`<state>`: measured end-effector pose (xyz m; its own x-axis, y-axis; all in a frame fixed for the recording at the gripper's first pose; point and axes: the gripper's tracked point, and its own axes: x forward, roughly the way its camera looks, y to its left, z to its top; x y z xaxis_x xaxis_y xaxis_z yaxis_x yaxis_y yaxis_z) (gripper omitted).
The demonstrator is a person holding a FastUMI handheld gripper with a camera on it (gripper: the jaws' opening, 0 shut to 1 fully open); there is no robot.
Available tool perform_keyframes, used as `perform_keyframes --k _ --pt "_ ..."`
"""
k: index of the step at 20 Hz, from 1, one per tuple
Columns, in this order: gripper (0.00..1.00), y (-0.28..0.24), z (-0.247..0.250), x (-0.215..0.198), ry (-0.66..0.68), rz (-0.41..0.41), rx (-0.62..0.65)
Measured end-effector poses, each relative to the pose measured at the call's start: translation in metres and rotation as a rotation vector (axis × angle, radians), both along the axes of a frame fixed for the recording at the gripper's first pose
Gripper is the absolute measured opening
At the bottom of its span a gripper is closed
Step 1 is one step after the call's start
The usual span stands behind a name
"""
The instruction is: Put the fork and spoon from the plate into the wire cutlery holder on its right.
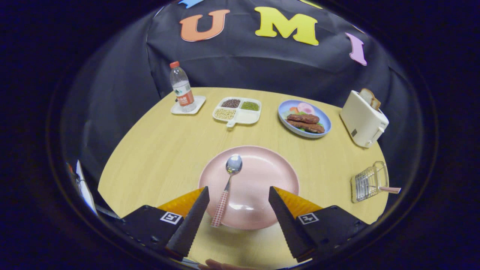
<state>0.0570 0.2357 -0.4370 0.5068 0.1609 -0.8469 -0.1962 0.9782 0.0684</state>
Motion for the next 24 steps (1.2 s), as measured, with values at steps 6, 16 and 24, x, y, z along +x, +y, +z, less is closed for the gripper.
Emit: perform_keyframes --k 6,16,24 --pt "0.84 0.011 -0.047 0.0 0.114 -0.112 -0.026" --pt "0.41 0.019 -0.074 0.006 0.177 -0.147 -0.071" --pt "0.07 0.016 -0.072 0.001 0.226 -0.146 -0.115"
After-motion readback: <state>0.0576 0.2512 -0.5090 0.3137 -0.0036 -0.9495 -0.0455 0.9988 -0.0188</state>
